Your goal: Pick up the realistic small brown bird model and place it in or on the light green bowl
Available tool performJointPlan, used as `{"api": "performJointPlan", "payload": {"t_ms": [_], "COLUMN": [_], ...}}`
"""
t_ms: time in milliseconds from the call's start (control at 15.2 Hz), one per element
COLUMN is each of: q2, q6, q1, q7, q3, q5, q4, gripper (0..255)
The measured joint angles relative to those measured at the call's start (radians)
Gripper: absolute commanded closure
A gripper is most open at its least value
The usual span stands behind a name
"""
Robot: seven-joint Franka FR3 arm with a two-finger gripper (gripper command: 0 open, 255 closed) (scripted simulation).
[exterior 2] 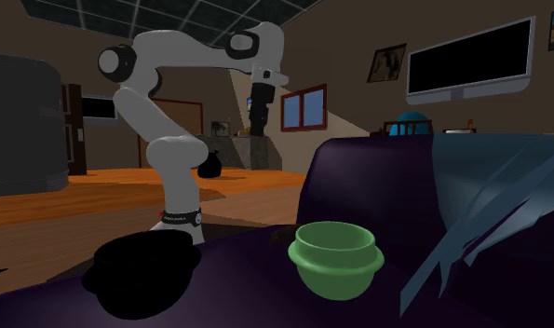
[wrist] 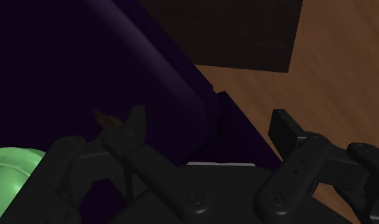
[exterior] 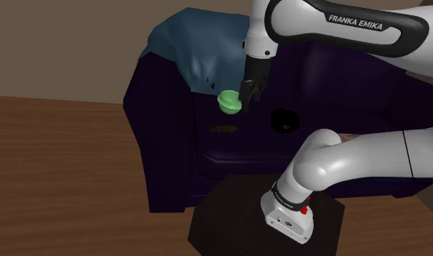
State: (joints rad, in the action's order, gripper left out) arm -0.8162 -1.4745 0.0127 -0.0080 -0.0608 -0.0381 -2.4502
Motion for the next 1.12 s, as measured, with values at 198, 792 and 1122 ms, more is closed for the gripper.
{"api": "performJointPlan", "payload": {"t_ms": [198,792,1122], "q2": [-0.01,0.072,0.185], "q6": [-0.043,-0.4,-0.633], "q1": [0.004,0.015,0.018], "q7": [-0.043,-0.351,-0.53], "q3": [0.02,0.176,0.278], "q5": [0.019,0.153,0.218], "q4": [-0.043,-0.235,-0.3], "gripper": [0,0,0]}}
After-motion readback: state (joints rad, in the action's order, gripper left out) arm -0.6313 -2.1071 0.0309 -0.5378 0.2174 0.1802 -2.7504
